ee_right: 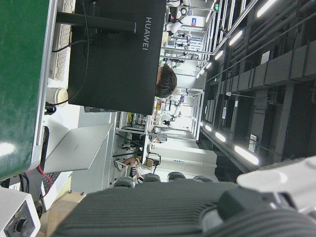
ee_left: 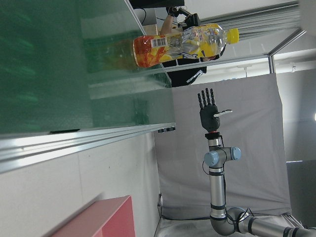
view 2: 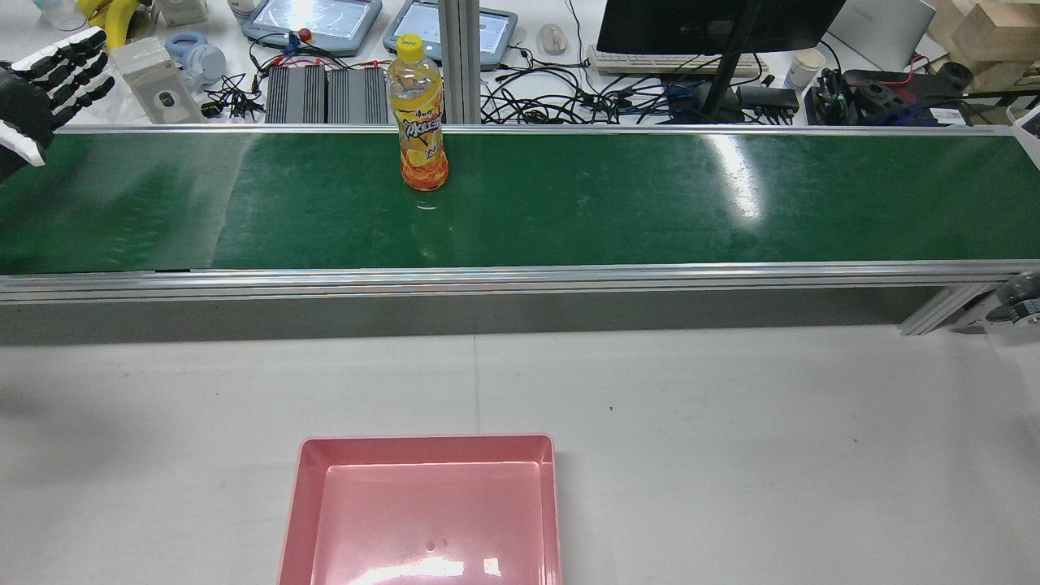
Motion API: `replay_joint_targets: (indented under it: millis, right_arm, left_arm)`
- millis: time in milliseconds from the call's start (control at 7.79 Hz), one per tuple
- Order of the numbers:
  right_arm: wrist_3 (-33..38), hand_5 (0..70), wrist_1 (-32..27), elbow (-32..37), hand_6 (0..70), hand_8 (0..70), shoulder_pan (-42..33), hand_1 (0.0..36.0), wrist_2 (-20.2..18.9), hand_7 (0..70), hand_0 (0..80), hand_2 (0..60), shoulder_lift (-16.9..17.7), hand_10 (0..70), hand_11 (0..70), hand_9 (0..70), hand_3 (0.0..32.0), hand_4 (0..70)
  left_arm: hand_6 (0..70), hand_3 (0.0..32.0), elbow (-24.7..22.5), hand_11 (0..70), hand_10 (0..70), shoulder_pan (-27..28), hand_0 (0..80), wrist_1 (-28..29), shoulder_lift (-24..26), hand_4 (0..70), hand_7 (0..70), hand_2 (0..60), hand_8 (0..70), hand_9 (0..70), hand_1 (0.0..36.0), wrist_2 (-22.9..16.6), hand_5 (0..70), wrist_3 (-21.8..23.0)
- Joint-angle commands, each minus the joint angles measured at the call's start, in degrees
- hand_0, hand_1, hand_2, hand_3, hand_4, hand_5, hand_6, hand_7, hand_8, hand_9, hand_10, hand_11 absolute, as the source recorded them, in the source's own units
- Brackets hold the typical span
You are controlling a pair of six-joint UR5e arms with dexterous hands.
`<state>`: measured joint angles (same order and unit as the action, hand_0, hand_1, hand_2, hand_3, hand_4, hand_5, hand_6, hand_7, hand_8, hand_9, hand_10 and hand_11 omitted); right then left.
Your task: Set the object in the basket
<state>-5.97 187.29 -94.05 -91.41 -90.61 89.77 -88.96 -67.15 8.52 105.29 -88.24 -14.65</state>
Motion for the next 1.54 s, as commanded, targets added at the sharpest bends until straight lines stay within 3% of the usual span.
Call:
replay_joint_targets:
  millis: [0, 257, 1155, 1412]
  right_arm:
    - [0.0, 0.0, 0.0, 0.0, 0.0, 0.0, 0.0, 0.0, 0.0, 0.0, 0.0, 0.0, 0.0, 0.0, 0.0, 0.0, 0.0, 0.0]
    - [0.0, 0.0, 0.0, 0.0, 0.0, 0.0, 0.0, 0.0, 0.0, 0.0, 0.0, 0.0, 0.0, 0.0, 0.0, 0.0, 0.0, 0.0]
    - [0.1, 0.0, 0.0, -0.3, 0.0, 0.0, 0.0, 0.0, 0.0, 0.0, 0.0, 0.0, 0.0, 0.0, 0.0, 0.0, 0.0, 0.0]
    - [0.1, 0.0, 0.0, -0.3, 0.0, 0.0, -0.1, 0.0, 0.0, 0.0, 0.0, 0.0, 0.1, 0.0, 0.0, 0.0, 0.0, 0.0]
  left_arm:
    - [0.0, 0.0, 0.0, 4.4, 2.0, 0.0, 56.3, 0.0, 0.0, 9.5, 0.0, 0.0, 0.0, 0.0, 2.6, -0.1, 6.2, 0.0]
    - [0.0, 0.0, -0.2, 3.8, 1.5, 0.1, 58.9, -1.4, 0.1, 10.0, 0.0, 0.0, 0.0, 0.0, 3.9, 0.0, 6.9, 0.0]
    - [0.0, 0.0, -0.2, 4.0, 1.7, 0.2, 56.9, -1.5, 0.3, 8.7, 0.0, 0.0, 0.0, 0.0, 3.1, 0.0, 5.5, -0.1]
    - [0.0, 0.0, -0.1, 4.6, 2.1, 3.1, 57.4, -2.4, 2.1, 9.1, 0.0, 0.0, 0.0, 0.0, 3.0, 0.0, 5.8, -0.2]
